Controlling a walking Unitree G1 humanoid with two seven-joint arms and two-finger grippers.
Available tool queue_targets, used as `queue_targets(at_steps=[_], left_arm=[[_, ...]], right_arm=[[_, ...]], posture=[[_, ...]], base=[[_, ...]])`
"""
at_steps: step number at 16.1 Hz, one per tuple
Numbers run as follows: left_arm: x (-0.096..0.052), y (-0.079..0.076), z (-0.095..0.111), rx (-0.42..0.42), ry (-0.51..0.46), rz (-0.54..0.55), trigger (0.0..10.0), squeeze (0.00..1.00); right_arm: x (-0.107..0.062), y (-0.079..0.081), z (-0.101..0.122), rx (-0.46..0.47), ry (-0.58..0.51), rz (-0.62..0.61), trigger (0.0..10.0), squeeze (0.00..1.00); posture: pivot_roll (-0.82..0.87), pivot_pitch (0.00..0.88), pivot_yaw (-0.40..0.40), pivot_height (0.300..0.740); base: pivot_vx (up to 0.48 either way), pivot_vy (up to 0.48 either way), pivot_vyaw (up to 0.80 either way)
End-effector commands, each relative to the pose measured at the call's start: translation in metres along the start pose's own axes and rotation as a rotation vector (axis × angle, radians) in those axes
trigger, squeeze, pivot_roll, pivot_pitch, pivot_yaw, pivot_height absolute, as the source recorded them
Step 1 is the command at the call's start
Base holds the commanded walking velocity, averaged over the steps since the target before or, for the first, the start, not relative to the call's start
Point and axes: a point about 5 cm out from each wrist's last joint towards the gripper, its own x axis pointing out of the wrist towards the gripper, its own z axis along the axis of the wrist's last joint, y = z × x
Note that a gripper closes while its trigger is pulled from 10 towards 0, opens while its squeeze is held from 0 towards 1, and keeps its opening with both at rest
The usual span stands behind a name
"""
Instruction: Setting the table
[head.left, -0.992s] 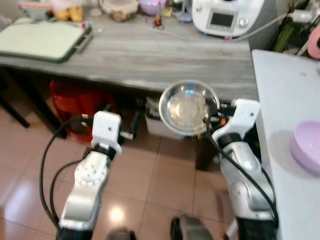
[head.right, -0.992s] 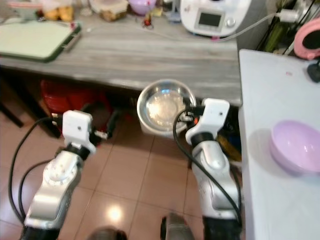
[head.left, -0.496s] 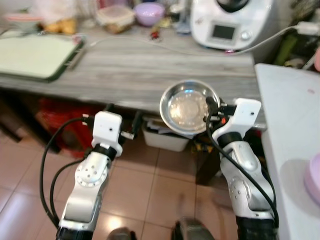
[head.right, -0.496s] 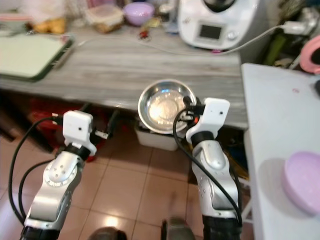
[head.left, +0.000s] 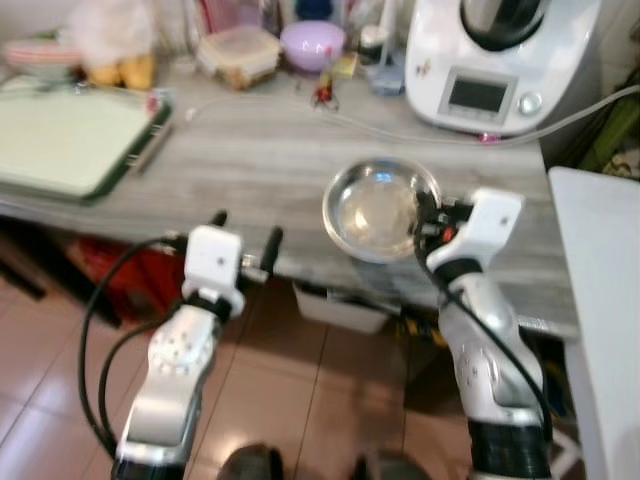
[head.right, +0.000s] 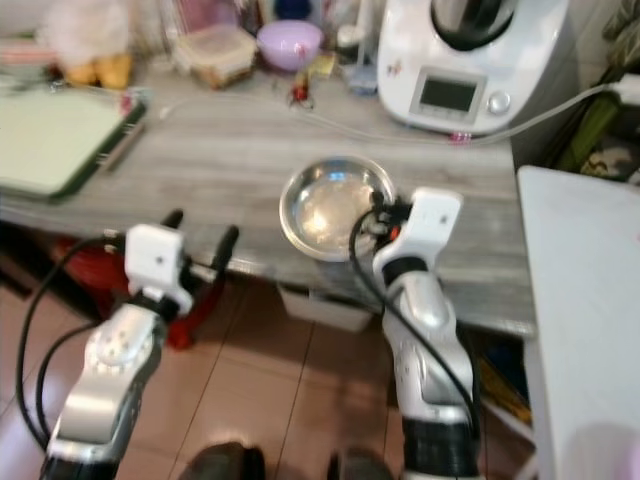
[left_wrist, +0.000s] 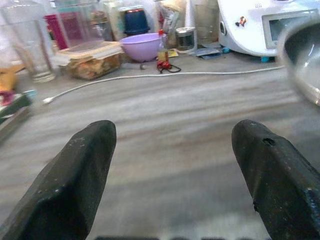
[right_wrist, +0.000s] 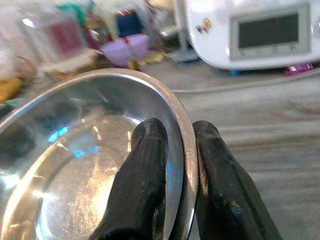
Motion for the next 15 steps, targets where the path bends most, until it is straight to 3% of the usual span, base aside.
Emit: queue_targets(at_steps=[1,7,12,13,14,15], left_arm=[[0.001,-0.006,0.001,-0.015,-0.002,-0.017,10.0,0.0],[-0.001,-0.005,0.003,-0.026,-0.017,0.006,10.0,0.0],[-0.001,-0.005,0.001,-0.05,0.009,0.023,10.0,0.0],[-0.001,-0.004,0.0,-0.052,0.014,0.032,10.0,0.0],[-0.001,-0.004,0.0,-0.052,0.016,0.034,10.0,0.0],[-0.001,-0.004,0.0,-0.054,0.018,0.036,10.0,0.0]], right_arm=[[-0.001,-0.01,-0.003,0.008,0.022,-0.046,10.0,0.0],[-0.005,-0.014,-0.033,0.079,0.182,-0.106,10.0,0.0],[0.0,-0.011,-0.051,0.053,0.316,-0.087,10.0,0.0],[0.0,-0.01,-0.055,0.058,0.351,-0.08,10.0,0.38],[-0.001,-0.008,-0.057,0.052,0.37,-0.073,10.0,1.0],[-0.001,-0.007,-0.058,0.053,0.367,-0.07,10.0,1.0]], posture=[[-0.02,0.123,0.001,0.74],[-0.01,0.125,-0.002,0.74],[0.0,0.128,-0.006,0.74],[0.0,0.127,-0.007,0.74],[0.0,0.127,-0.009,0.74],[0.0,0.127,-0.008,0.74]], base=[[0.368,0.307,0.0],[0.052,0.061,0.0],[0.0,0.0,0.0],[0.0,0.0,0.0],[0.0,0.0,0.0],[0.0,0.0,0.0]])
